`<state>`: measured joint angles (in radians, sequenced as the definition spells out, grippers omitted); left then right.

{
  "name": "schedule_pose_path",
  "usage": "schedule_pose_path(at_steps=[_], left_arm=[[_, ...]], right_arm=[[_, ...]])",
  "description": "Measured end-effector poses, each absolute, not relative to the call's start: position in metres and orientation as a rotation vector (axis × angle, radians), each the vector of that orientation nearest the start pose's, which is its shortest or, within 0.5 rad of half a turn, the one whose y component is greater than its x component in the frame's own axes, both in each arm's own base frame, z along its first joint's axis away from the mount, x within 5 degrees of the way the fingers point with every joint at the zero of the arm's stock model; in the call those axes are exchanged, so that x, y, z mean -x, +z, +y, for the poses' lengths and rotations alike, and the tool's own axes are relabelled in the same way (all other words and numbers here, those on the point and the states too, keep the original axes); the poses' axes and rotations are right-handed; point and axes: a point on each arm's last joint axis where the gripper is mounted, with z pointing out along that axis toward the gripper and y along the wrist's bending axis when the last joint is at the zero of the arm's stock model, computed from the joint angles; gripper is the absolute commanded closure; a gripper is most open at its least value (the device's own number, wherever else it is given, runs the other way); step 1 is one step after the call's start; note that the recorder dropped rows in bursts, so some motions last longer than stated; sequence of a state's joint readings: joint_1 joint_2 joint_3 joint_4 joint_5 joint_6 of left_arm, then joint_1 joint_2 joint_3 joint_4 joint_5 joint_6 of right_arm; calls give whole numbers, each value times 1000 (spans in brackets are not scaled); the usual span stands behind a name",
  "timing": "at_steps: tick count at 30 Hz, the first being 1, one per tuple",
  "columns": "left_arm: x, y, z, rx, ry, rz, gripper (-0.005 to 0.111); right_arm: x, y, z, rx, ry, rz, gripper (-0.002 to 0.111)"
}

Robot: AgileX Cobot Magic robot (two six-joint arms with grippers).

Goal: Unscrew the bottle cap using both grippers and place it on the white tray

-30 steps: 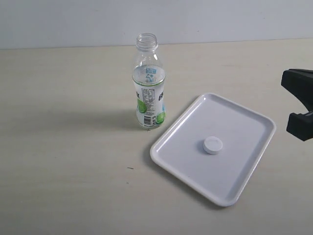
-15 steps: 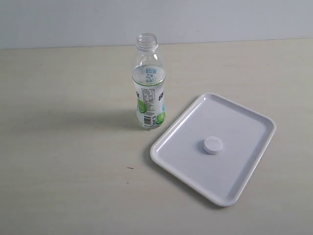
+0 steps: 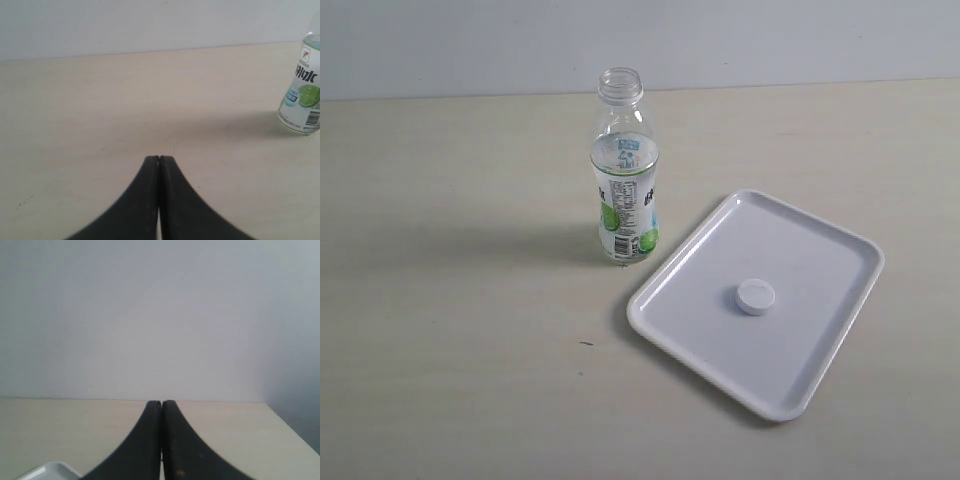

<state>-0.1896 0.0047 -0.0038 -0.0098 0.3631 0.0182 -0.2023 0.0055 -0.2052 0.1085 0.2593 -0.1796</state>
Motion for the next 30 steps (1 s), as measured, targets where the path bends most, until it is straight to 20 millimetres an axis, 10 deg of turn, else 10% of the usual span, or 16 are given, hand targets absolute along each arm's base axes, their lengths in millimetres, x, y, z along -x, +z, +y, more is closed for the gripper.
schedule_pose_path(at_steps=[12,30], left_arm=[[-52,181,-10,-186,-129,1842,107],[-52,181,-10,-186,-129,1842,107]], right_arm=[[-54,196,-12,-146,-188,1700,108],[-54,190,-12,-179,-170,1753,108]])
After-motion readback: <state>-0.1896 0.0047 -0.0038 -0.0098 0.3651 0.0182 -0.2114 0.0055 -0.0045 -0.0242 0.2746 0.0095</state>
